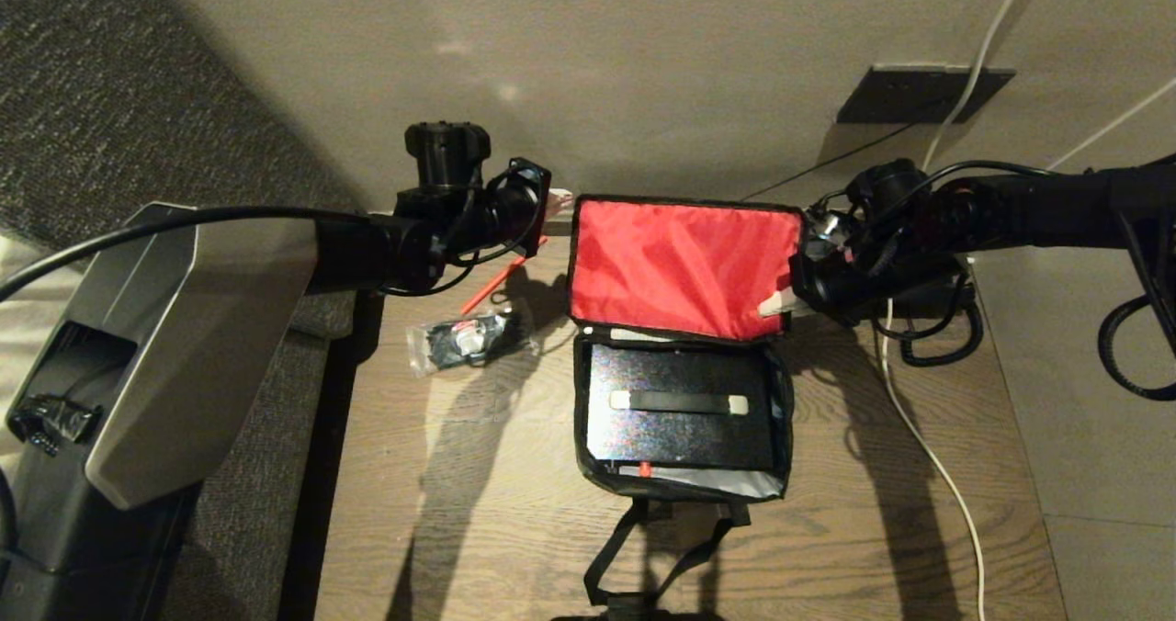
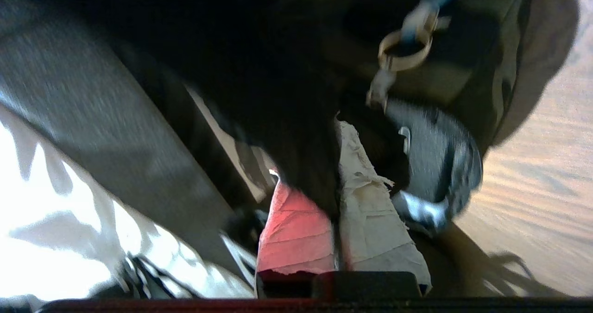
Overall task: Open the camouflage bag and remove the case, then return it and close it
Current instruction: Close the top of the storage box
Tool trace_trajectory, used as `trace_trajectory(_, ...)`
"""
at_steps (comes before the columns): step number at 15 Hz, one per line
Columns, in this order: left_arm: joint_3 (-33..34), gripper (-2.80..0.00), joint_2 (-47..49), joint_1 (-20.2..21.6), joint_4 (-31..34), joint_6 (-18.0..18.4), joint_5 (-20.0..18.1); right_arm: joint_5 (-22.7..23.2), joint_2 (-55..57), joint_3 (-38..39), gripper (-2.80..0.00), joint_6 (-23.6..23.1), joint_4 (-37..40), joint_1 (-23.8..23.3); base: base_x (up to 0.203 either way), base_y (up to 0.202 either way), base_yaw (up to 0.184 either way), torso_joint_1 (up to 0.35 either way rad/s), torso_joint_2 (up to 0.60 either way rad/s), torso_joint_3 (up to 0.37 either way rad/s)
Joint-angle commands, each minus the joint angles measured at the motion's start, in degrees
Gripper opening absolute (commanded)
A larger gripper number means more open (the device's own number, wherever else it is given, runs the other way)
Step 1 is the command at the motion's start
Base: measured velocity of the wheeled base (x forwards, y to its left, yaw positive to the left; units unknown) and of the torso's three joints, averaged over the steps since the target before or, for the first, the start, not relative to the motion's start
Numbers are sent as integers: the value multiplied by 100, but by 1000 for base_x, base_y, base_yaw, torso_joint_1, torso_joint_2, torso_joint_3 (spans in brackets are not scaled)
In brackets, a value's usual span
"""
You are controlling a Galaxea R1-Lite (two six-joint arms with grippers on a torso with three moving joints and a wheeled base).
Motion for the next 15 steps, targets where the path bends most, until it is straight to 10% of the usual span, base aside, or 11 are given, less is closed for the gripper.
trace_trajectory(1,-1,-280,21,5,4,-46,-8,45,-258,228,-280,-301,200,5,0,0,0,0,0,0)
trace_trajectory(7,-1,-280,54,135,-8,-46,25,45,-545,942,-280,-1490,465,5,0,0,0,0,0,0)
trace_trajectory(15,-1,-280,346,-6,-107,-70,4,45,-557,950,-280,-1507,448,40,0,0,0,0,0,0)
